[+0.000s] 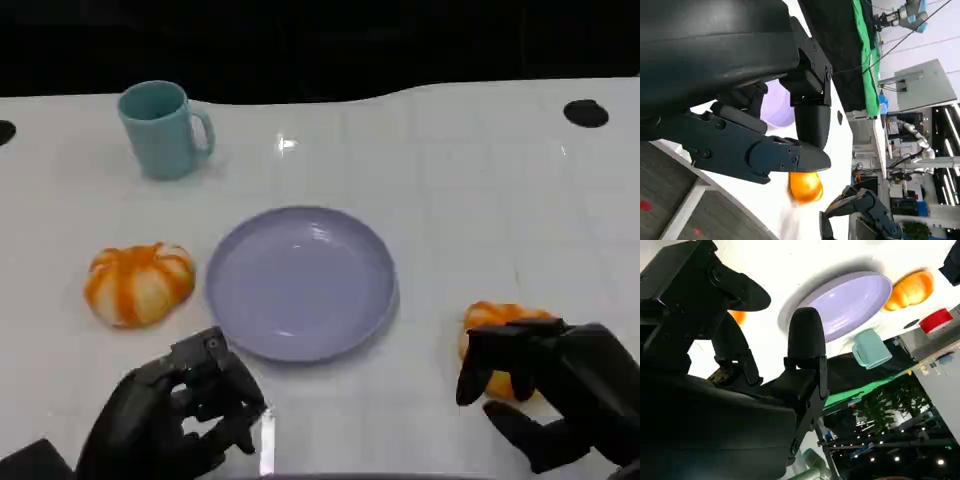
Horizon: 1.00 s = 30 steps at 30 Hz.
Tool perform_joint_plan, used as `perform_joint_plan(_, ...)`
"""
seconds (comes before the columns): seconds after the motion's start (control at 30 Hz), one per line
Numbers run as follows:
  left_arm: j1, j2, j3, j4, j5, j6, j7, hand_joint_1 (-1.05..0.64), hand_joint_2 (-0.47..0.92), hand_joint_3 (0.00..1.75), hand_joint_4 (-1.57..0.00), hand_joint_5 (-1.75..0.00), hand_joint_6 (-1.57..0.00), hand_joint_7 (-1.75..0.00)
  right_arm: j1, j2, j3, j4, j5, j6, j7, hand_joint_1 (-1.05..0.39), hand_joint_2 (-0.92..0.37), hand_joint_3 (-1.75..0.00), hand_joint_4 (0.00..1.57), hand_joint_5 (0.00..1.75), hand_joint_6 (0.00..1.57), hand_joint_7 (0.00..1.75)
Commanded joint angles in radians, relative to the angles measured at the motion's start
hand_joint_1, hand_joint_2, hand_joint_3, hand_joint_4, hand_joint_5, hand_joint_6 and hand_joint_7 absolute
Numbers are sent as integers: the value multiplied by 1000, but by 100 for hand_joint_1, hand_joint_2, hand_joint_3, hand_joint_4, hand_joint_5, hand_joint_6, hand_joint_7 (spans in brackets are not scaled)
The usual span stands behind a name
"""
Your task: Grasp the bread from the table and place it into the plate.
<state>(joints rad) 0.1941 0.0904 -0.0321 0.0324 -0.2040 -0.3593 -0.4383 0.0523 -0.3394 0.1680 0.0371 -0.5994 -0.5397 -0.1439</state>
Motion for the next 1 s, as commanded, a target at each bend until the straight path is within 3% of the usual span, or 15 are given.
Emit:
perform_joint_plan(0.03, 0, 12, 9, 2, -2, -1, 4, -55, 92, 30, -67, -175, -60, -154, 1, -10, -4, -5, 8, 3, 2, 2, -17, -124, 86, 167, 77, 132)
perform_joint_plan(1.0, -7, 13, 12, 23, -3, -16, -2, -53, 92, 31, -66, -175, -60, -152, 1, -5, 1, -8, 6, 11, 4, 2, -17, -124, 85, 165, 77, 130)
